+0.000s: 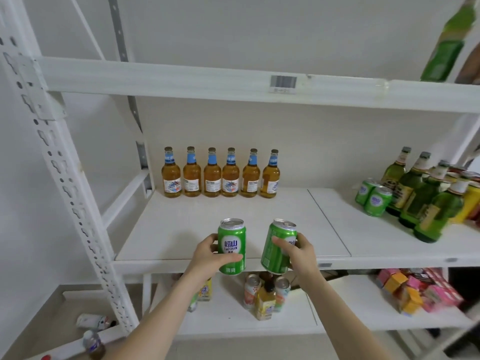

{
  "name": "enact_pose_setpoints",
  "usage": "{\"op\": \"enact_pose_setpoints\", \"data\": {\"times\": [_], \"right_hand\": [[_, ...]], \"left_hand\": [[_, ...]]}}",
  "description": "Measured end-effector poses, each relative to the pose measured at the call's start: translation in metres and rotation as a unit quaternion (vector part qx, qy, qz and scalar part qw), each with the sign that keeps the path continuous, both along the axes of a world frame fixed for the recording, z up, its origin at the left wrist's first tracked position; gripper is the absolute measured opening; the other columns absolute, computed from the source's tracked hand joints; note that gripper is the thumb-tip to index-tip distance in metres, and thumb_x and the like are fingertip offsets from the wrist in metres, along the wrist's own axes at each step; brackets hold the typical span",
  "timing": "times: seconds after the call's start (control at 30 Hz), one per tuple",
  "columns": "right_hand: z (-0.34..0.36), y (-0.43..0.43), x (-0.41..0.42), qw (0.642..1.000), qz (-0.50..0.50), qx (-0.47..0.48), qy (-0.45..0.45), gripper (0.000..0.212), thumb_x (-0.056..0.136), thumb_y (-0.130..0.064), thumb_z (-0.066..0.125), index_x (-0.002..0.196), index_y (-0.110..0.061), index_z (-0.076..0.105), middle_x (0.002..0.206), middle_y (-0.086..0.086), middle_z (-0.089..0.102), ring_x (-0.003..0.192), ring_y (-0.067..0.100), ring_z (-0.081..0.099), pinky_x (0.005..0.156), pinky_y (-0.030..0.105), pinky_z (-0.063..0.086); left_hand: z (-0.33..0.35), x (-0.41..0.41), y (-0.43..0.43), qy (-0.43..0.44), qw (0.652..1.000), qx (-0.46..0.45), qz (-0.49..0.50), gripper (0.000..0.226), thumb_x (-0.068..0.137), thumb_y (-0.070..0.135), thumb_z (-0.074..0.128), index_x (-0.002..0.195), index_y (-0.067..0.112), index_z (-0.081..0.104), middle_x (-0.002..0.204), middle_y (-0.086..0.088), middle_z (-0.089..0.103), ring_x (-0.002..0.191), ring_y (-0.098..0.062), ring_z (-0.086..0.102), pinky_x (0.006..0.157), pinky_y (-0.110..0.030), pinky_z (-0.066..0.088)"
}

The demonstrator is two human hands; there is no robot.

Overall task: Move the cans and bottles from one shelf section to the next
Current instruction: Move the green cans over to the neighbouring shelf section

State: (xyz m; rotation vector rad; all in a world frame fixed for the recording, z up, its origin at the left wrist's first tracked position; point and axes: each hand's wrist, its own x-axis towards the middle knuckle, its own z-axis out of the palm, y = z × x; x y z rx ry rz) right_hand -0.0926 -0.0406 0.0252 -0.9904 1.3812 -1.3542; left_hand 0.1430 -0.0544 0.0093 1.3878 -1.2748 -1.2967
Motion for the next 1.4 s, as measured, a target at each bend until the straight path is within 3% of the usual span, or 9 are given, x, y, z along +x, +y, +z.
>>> {"op": "enact_pose_setpoints", "data": {"times": [0.1, 0.4, 0.6, 0.93, 1.17, 1.23, 1.3, 1.4], "right_hand": [[0.004, 0.006, -0.043, 1.0, 0.0, 0.0, -0.003, 0.031, 0.079, -0.017, 0.081, 0.105, -0.015, 0.065, 0.101, 0.006, 0.07, 0.092, 0.02, 0.066, 0.068, 0.034, 0.055], [-0.003, -0.014, -0.148, 1.0, -0.03, 0.003, -0.007, 0.03, 0.078, -0.019, 0.081, 0.103, -0.016, 0.066, 0.1, 0.008, 0.072, 0.094, 0.024, 0.068, 0.072, 0.037, 0.057], [-0.007, -0.047, -0.214, 0.999, -0.052, 0.0, -0.009, 0.027, 0.077, -0.017, 0.082, 0.1, -0.015, 0.067, 0.097, 0.008, 0.072, 0.092, 0.024, 0.069, 0.073, 0.037, 0.058], [-0.016, -0.07, -0.345, 0.997, -0.07, 0.009, 0.008, 0.031, 0.076, -0.022, 0.083, 0.102, -0.022, 0.065, 0.098, 0.001, 0.072, 0.092, 0.017, 0.066, 0.065, 0.027, 0.05], [-0.023, -0.072, -0.433, 0.999, -0.037, 0.007, 0.006, 0.036, 0.074, -0.021, 0.085, 0.105, -0.024, 0.068, 0.098, -0.005, 0.075, 0.09, 0.01, 0.069, 0.063, 0.019, 0.051], [-0.026, -0.074, -0.45, 1.0, -0.022, 0.009, 0.004, 0.04, 0.074, -0.021, 0.085, 0.109, -0.022, 0.067, 0.1, -0.005, 0.075, 0.093, 0.013, 0.07, 0.068, 0.022, 0.054], [-0.028, -0.078, -0.463, 1.0, -0.007, 0.012, 0.001, 0.041, 0.073, -0.021, 0.086, 0.11, -0.023, 0.066, 0.103, -0.004, 0.074, 0.096, 0.016, 0.069, 0.076, 0.029, 0.055], [-0.03, -0.089, -0.474, 1.0, 0.011, 0.017, 0.006, 0.038, 0.073, -0.023, 0.086, 0.104, -0.028, 0.065, 0.102, -0.005, 0.073, 0.095, 0.013, 0.068, 0.071, 0.024, 0.053]], "left_hand": [[0.001, -0.042, 0.002, -0.002, 1.0, -0.002, -0.007, 0.076, 0.039, 0.039, 0.092, 0.108, 0.03, 0.062, 0.101, 0.004, 0.074, 0.091, -0.01, 0.07, 0.065, -0.022, 0.057], [0.001, -0.153, -0.03, -0.05, 0.997, -0.003, -0.055, 0.068, 0.043, 0.04, 0.092, 0.103, 0.039, 0.06, 0.099, 0.013, 0.071, 0.089, -0.003, 0.067, 0.06, -0.016, 0.052], [-0.002, -0.227, -0.08, -0.071, 0.994, -0.008, -0.081, 0.064, 0.051, 0.035, 0.093, 0.104, 0.038, 0.058, 0.104, 0.01, 0.069, 0.094, -0.007, 0.066, 0.066, -0.023, 0.053], [-0.007, -0.363, -0.119, -0.081, 0.991, -0.002, -0.102, 0.061, 0.055, 0.027, 0.093, 0.106, 0.032, 0.061, 0.103, 0.007, 0.071, 0.092, -0.009, 0.067, 0.065, -0.021, 0.052], [-0.017, -0.447, -0.1, -0.064, 0.997, 0.009, -0.044, 0.067, 0.041, 0.036, 0.093, 0.1, 0.033, 0.063, 0.099, 0.008, 0.073, 0.087, -0.007, 0.069, 0.06, -0.018, 0.052], [-0.02, -0.465, -0.094, -0.064, 0.997, 0.014, -0.034, 0.071, 0.035, 0.04, 0.091, 0.1, 0.034, 0.062, 0.099, 0.009, 0.073, 0.087, -0.007, 0.07, 0.059, -0.019, 0.053], [-0.023, -0.479, -0.09, -0.064, 0.997, 0.018, -0.028, 0.072, 0.036, 0.038, 0.092, 0.101, 0.033, 0.062, 0.1, 0.007, 0.073, 0.089, -0.009, 0.07, 0.062, -0.022, 0.056], [-0.026, -0.494, -0.09, -0.065, 0.998, 0.021, -0.014, 0.064, 0.048, 0.025, 0.095, 0.102, 0.031, 0.061, 0.102, 0.005, 0.072, 0.091, -0.011, 0.069, 0.059, -0.022, 0.055]]}}
